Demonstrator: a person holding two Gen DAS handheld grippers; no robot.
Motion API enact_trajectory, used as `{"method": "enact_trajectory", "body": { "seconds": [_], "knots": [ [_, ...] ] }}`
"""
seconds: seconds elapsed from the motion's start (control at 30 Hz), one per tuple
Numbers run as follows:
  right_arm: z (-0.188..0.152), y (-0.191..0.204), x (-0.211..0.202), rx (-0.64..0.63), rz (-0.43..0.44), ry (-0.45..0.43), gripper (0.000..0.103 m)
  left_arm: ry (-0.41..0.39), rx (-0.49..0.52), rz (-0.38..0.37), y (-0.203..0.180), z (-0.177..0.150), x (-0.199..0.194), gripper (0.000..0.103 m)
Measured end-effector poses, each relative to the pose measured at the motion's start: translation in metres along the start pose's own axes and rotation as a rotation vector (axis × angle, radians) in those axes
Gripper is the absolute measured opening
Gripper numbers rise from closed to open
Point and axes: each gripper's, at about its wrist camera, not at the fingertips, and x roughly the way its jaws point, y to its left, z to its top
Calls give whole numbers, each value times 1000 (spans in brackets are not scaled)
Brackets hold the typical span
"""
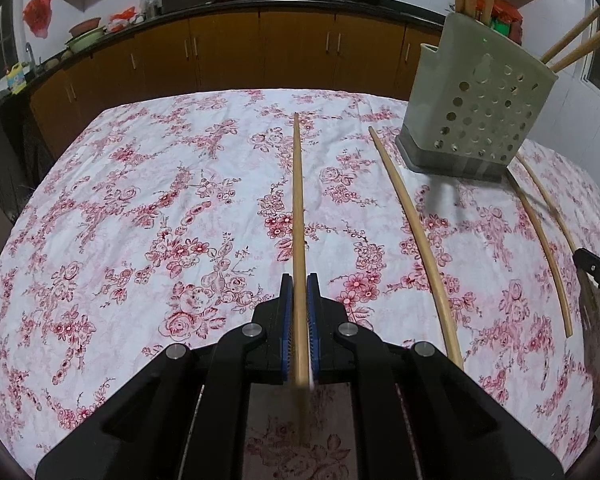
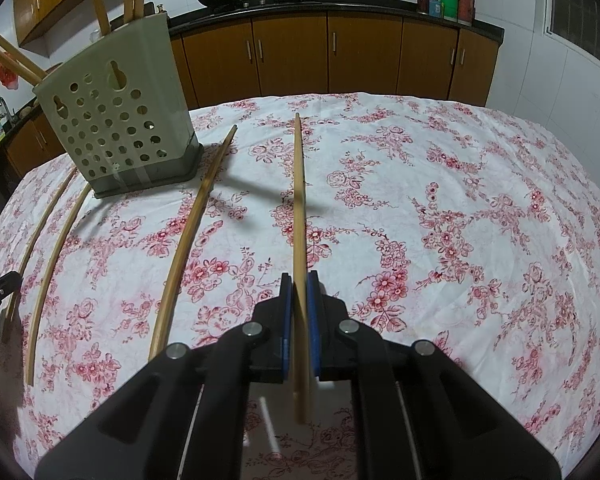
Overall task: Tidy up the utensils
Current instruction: 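Hold the chopsticks closed in both tools on the table, then lift the chopsticks upright over the green holder with both tools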
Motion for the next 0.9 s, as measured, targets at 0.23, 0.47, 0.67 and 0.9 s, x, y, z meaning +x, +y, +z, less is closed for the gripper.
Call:
{"method": "enact_trajectory", "body": {
  "seconds": [0.23, 0.47, 0.67, 0.9],
  "knots": [
    [-1, 0, -4, -9, -3, -2, 9, 2, 18, 7, -1, -1, -2, 8],
    [3, -1, -22, -8, 0, -42, 9, -34, 17, -3, -1, 3, -18, 8],
    [5, -3, -35, -6, 2, -71, 9, -73, 14, -13, -1, 8, -32, 8],
    [12, -5, -50, 0, 7, -117, 8, -135, -3, -22, 3, 20, -52, 8]
  ]
}}
